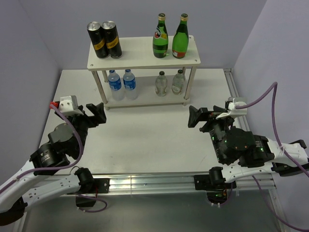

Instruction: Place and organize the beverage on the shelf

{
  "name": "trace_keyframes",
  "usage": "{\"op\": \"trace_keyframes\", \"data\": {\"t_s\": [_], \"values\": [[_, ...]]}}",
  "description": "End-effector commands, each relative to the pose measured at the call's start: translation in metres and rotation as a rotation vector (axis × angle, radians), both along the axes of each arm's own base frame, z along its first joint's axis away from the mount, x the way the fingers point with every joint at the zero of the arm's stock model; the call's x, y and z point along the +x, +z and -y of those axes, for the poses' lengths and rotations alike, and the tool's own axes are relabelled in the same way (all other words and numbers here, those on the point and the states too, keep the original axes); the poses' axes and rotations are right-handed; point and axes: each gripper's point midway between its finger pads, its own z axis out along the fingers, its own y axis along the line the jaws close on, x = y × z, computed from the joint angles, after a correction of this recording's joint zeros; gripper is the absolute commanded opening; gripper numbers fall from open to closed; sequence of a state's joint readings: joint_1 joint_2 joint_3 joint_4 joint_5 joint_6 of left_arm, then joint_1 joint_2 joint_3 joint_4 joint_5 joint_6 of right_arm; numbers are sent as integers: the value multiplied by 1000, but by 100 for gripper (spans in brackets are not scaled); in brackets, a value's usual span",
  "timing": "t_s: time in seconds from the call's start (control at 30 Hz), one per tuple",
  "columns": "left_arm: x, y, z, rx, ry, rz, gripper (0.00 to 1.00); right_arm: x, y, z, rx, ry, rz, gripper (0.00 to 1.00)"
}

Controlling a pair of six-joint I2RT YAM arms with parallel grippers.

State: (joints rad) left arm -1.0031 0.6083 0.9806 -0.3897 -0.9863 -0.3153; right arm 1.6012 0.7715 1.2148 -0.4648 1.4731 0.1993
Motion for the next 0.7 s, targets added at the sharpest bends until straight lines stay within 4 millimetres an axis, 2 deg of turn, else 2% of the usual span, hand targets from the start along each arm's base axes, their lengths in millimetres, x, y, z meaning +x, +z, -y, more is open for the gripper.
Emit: {"op": "trace_keyframes", "data": {"t_s": [0.0,0.67], "values": [[-2,3,-6,-11,9,19,91,0,-1,1,-6,-2,2,100],[-3,-3,-11,0,35,3,90,0,1,5,14,-21,3,100]]}}
